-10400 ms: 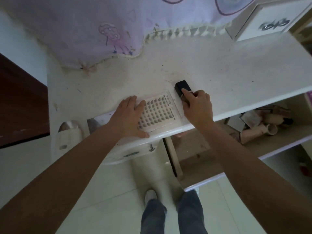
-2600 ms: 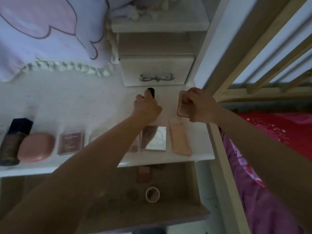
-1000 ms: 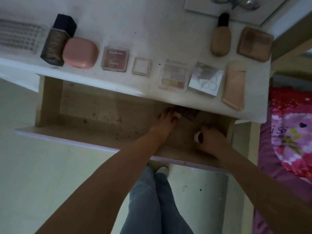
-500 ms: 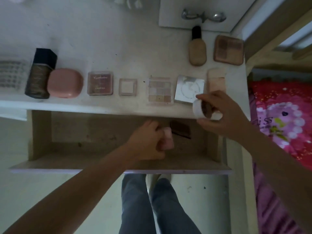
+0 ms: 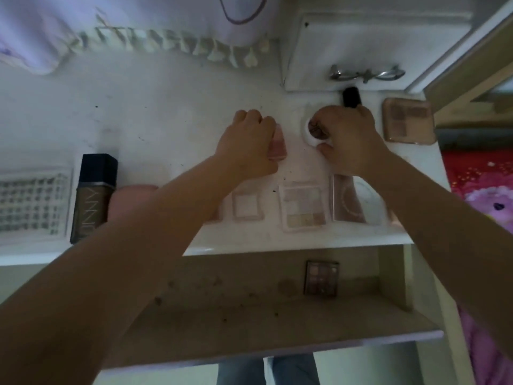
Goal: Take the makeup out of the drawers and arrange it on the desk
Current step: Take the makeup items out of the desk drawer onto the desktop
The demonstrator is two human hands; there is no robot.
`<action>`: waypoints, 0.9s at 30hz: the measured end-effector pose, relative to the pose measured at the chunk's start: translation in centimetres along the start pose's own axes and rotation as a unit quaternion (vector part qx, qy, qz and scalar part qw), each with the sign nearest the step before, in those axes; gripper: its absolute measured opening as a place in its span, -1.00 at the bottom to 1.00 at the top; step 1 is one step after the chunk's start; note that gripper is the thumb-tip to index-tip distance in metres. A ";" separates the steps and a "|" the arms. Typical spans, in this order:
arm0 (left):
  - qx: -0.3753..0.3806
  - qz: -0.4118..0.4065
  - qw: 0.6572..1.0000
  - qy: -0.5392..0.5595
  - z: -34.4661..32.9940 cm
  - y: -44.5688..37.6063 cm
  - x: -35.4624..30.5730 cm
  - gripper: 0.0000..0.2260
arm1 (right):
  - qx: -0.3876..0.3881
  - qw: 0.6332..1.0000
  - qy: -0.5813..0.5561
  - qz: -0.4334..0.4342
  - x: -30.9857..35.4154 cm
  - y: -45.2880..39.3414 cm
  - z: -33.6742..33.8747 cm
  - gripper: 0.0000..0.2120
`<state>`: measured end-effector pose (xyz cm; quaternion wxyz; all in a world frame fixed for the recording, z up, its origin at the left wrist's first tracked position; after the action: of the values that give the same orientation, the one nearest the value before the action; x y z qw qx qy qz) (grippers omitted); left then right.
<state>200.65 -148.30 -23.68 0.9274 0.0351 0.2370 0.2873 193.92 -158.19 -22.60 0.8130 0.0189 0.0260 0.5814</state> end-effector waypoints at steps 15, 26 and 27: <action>-0.055 -0.008 0.997 0.051 -0.4 3.6 -2.5 -0.57 | -0.190 0.968 -0.161 0.019 1.6 10.2 4.9 -0.77; 0.014 -0.064 0.997 -0.035 -16.4 26.2 -3.1 -0.68 | 0.306 0.901 -0.199 -0.237 3.4 22.8 -18.0 -0.22; 0.028 -0.044 0.998 -0.042 -17.1 26.9 -2.8 -0.67 | 0.304 0.887 -0.217 -0.272 3.3 22.7 -18.7 -0.22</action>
<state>176.83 -128.65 -32.21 0.9468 0.0632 0.2071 0.2381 172.37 -147.75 -39.96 0.8792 0.3825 0.0285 0.2826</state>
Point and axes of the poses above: each hand's wrist, its own y-axis away from the middle knuckle, its own z-axis out of the back of the hand, x = y × z, the point moved 9 cm from there along -y, towards the middle knuckle, and after that the axes turned 8 degrees about y, right-handed, at the moved point
